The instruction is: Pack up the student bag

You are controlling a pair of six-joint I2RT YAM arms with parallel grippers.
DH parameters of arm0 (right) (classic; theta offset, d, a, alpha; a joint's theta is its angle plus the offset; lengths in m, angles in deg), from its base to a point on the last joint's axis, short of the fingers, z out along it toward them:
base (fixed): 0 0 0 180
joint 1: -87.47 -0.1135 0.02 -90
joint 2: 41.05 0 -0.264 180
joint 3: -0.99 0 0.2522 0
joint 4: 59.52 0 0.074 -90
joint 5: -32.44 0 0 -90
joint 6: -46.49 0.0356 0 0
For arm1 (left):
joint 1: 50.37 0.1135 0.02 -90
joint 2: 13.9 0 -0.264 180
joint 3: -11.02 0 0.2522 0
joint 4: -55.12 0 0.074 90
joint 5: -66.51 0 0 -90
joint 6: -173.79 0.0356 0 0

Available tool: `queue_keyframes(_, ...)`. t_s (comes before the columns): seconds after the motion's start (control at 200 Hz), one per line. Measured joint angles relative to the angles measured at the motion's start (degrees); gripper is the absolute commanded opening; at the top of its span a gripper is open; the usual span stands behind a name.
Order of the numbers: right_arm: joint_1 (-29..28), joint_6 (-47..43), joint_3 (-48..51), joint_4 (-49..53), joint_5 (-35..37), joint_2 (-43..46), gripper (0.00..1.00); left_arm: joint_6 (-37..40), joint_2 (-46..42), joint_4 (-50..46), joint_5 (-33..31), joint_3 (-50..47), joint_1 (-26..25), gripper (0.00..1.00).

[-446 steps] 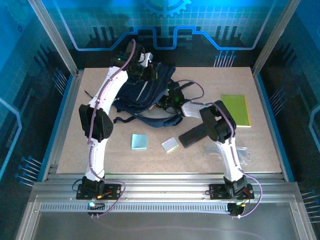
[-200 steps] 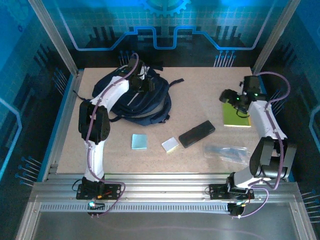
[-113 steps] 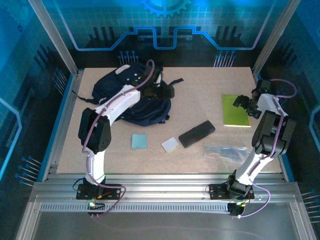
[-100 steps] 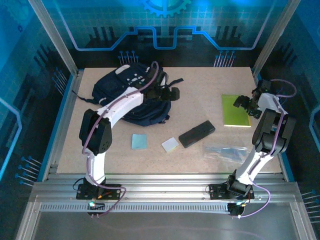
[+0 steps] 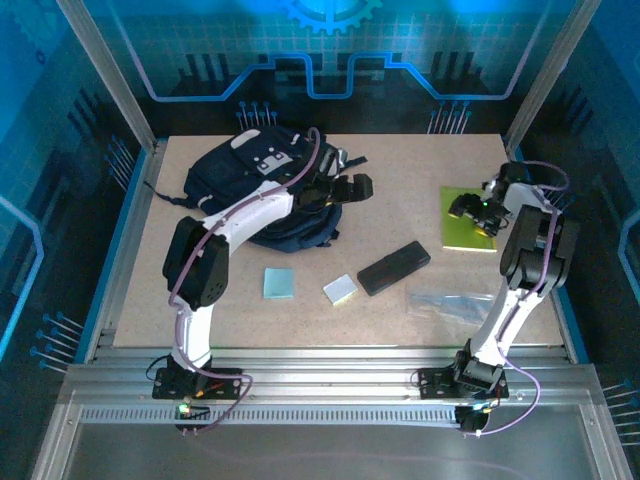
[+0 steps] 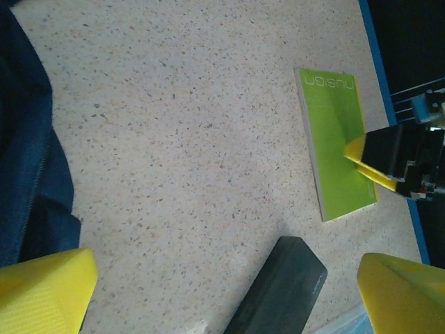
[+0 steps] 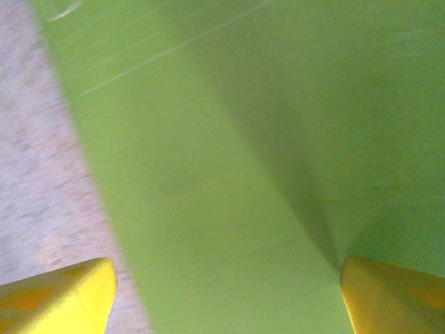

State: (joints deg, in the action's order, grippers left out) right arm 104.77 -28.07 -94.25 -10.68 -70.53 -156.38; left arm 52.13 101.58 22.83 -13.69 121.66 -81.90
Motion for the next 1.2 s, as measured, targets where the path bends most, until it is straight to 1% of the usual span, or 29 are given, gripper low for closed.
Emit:
queue_keyframes(0.135, -7.3, 0.4, -1.2, 0.2, -1.0, -0.9, 0.82, 0.0, 3.0, 1.2, 0.4, 0.5, -0.3, 0.91)
queue_keyframes(0.28, -14.1, 2.0, -4.3, 0.0, -2.1, -4.0, 0.81, 0.0, 7.3, 1.1, 0.6, 3.6, -1.2, 0.9)
queue_keyframes(0.355, -15.5, 2.9, -5.5, 0.5, -1.1, -4.7, 0.8, 0.0, 8.2, 1.2, 0.6, 4.1, -1.7, 0.9)
queue_keyframes(0.565, -17.3, 3.5, -6.8, 1.0, 1.4, -5.2, 0.81, -1.5, 8.3, 2.4, 1.2, 4.1, -2.4, 0.91)
queue_keyframes(0.615, -16.7, 2.8, -7.0, 1.9, 2.7, -5.1, 0.84, -1.8, 8.3, 3.0, 1.7, 4.1, -2.4, 0.93)
queue_keyframes(0.67, -15.5, 1.6, -7.1, 2.9, 4.3, -4.7, 0.87, -2.4, 8.3, 3.7, 2.2, 4.1, -2.4, 0.99)
queue_keyframes(0.805, -9.6, -1.7, -8.2, 5.4, 8.3, -3.3, 0.92, -3.0, 8.3, 4.4, 2.8, 4.1, -2.4, 0.99)
queue_keyframes(0.835, -8.0, -2.2, -8.4, 5.4, 8.9, -3.0, 0.96, -3.0, 8.3, 4.4, 2.8, 4.1, -2.4, 0.99)
queue_keyframes(0.855, -6.6, -2.4, -8.4, 5.5, 9.3, -2.8, 0.96, -3.0, 8.3, 4.5, 2.8, 4.1, -2.4, 0.99)
queue_keyframes(1.046, 3.1, -3.3, -7.4, 4.4, 10.2, -2.5, 0.96, -3.0, 8.3, 4.7, 3.4, 4.1, -2.4, 0.99)
queue_keyframes(1.121, 5.0, -3.3, -6.4, 4.1, 9.5, -2.5, 0.95, -3.0, 8.3, 4.7, 3.7, 4.1, -2.4, 0.99)
queue_keyframes(1.201, 5.3, -3.4, -5.9, 3.9, 9.1, -2.7, 0.93, -3.0, 8.3, 4.8, 4.1, 4.1, -2.4, 0.99)
